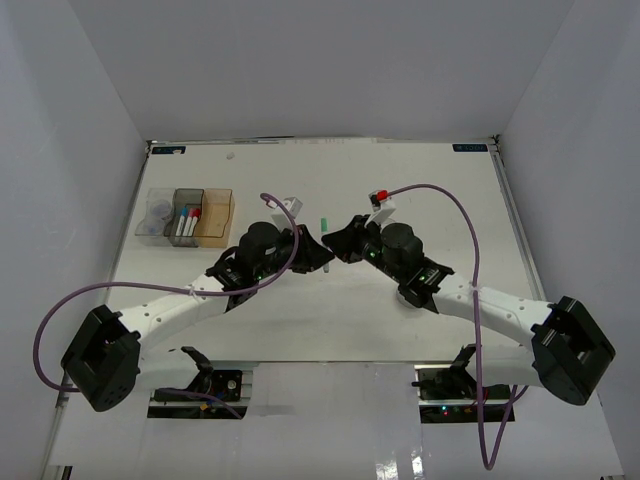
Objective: Sort the stationery into containers
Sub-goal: Move the drawer to the storage box.
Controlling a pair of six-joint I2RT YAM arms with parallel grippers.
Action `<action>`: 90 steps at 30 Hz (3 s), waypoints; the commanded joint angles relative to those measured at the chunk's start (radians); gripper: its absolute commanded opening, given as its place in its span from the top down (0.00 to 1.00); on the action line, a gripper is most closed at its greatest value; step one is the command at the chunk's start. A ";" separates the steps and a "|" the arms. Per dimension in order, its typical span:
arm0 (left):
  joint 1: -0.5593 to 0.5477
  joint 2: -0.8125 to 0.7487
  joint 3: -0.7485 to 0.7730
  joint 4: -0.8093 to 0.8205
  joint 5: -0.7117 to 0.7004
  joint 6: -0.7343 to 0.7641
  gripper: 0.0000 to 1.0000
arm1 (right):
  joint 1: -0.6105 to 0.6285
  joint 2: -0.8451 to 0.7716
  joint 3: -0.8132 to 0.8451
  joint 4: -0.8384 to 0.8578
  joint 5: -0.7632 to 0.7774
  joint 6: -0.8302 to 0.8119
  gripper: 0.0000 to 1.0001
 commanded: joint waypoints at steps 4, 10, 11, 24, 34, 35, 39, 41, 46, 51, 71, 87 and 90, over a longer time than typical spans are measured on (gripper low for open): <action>-0.003 -0.015 0.034 -0.030 -0.026 0.042 0.84 | 0.004 -0.048 -0.015 0.062 0.049 0.009 0.74; -0.004 -0.012 0.023 -0.087 -0.049 0.045 0.88 | 0.006 -0.091 -0.038 0.029 0.096 -0.021 0.59; -0.004 -0.012 0.022 -0.096 -0.053 0.047 0.88 | 0.003 -0.098 -0.043 0.026 0.102 -0.026 0.58; 0.126 -0.027 0.151 -0.496 -0.217 0.258 1.00 | -0.120 -0.255 -0.110 -0.141 0.118 -0.174 0.13; 0.517 -0.044 0.310 -0.656 -0.213 0.467 1.00 | -0.189 -0.322 -0.156 -0.205 0.087 -0.382 0.09; 0.545 -0.038 0.324 -0.660 -0.199 0.485 1.00 | -0.191 -0.322 -0.162 -0.204 0.081 -0.389 0.10; 0.669 0.008 0.379 -0.656 -0.208 0.567 1.00 | -0.192 -0.298 -0.187 -0.166 0.026 -0.431 0.10; 0.730 0.060 0.417 -0.659 -0.201 0.606 1.00 | -0.195 -0.284 -0.202 -0.136 0.003 -0.449 0.10; 0.807 0.178 0.505 -0.648 -0.266 0.697 1.00 | -0.201 -0.278 -0.250 -0.097 -0.057 -0.474 0.10; 0.821 0.255 0.528 -0.588 -0.317 0.858 0.93 | -0.206 -0.287 -0.296 -0.044 -0.082 -0.460 0.10; 0.870 0.450 0.488 -0.501 -0.313 0.893 0.62 | -0.207 -0.318 -0.328 -0.022 -0.066 -0.455 0.10; 0.857 0.127 0.455 -0.519 -0.051 0.656 0.28 | -0.258 -0.292 -0.247 -0.249 0.212 -0.363 0.08; 0.809 0.019 0.360 -0.475 0.037 0.608 0.24 | -0.270 -0.292 -0.190 -0.410 0.334 -0.321 0.06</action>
